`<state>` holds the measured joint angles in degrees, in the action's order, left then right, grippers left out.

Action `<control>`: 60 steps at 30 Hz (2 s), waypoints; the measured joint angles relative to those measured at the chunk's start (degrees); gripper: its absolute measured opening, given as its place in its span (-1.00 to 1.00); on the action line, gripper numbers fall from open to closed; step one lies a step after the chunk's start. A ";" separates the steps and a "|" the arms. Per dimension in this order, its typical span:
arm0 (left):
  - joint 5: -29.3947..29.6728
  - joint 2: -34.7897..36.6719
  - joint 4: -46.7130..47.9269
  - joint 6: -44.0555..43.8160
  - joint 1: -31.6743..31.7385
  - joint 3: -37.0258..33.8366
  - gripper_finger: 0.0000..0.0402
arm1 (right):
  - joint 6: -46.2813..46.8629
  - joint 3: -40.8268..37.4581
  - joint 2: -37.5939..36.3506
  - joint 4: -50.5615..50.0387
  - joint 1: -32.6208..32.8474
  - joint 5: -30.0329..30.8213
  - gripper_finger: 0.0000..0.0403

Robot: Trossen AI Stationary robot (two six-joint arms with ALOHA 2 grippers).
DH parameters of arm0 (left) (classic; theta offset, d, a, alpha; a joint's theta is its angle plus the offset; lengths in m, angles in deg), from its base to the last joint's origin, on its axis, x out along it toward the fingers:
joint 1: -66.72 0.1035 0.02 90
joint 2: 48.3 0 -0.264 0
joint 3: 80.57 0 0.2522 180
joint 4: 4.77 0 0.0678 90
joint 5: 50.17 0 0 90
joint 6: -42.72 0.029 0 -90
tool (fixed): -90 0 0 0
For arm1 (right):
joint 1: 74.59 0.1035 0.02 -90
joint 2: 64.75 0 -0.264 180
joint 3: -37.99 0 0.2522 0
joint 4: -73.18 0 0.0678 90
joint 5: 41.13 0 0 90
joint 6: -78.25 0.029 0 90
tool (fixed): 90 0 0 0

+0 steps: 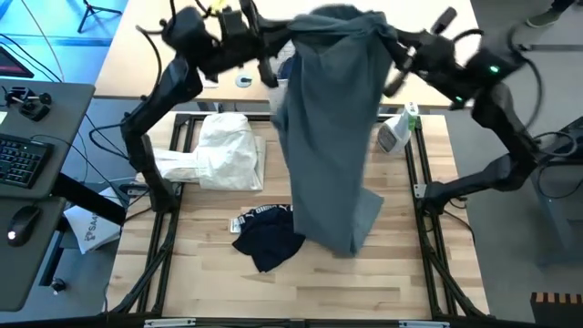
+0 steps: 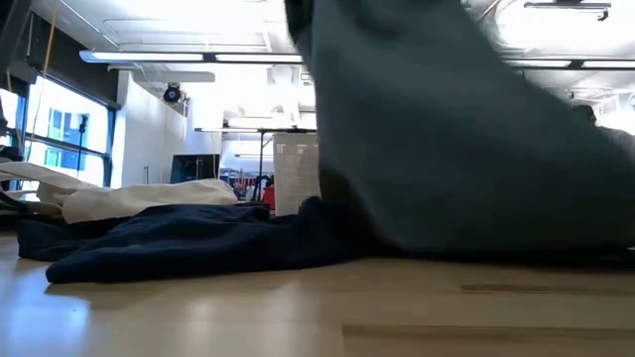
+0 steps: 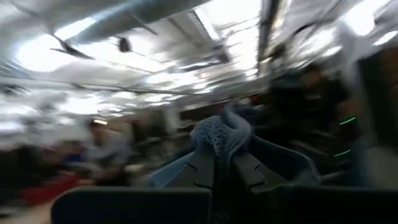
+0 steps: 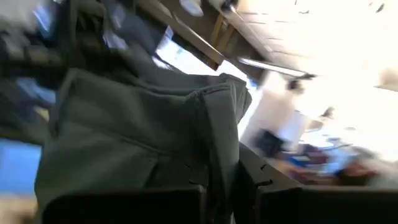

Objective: Fold Laundry from Bin
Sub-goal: Fold the green pants

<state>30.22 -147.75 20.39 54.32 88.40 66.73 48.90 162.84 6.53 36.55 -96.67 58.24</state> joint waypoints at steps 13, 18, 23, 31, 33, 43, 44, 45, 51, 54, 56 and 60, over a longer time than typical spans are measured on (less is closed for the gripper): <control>-23.44 -0.71 -9.16 -8.04 -2.98 1.33 -1.00 | -9.33 5.36 2.85 -0.95 10.10 -4.63 -0.92; -29.15 -0.47 -10.92 -17.02 -9.78 1.39 -1.00 | 5.86 10.29 2.86 -2.72 18.25 -25.41 -0.92; -29.07 -0.97 -12.30 -18.44 -16.73 1.17 -1.00 | 15.57 11.86 4.59 2.04 25.43 -37.88 -0.92; -24.52 -1.12 -24.83 -10.23 -23.41 1.14 -1.00 | 13.16 14.62 14.23 22.38 34.17 -36.23 -0.92; -20.87 -0.80 -24.45 -6.17 -23.05 1.33 -1.00 | 10.61 19.89 16.59 22.08 34.33 -28.92 -0.92; -12.04 1.11 -9.89 -6.69 -2.34 1.22 -1.00 | -8.02 20.59 8.84 -0.18 16.34 8.01 -0.92; -12.45 0.45 -9.02 -7.10 -0.21 1.18 -1.00 | -7.55 20.59 8.36 -3.14 13.54 6.84 -0.92; -12.83 -0.42 -8.61 -7.10 1.69 1.17 -1.00 | -7.12 20.62 8.31 -5.46 10.77 5.51 -0.92; -19.12 -4.81 -6.82 -1.78 9.38 1.24 -1.00 | -12.27 17.81 9.57 -17.55 -5.03 2.03 -0.92; -18.74 -6.20 0.48 -0.39 10.74 1.24 -1.00 | -8.74 13.56 9.96 -22.15 -13.73 -3.65 -0.92; -18.13 -6.64 7.11 1.06 11.02 1.24 -1.00 | -4.00 9.94 9.78 -25.33 -18.56 -10.44 -0.95; -15.73 -6.78 21.78 3.34 9.24 1.28 -1.00 | 2.38 0.90 7.74 -29.93 -22.34 -22.51 -0.98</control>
<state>14.49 -154.53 42.17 57.66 97.63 68.01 51.29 163.74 14.27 6.62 -119.01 35.73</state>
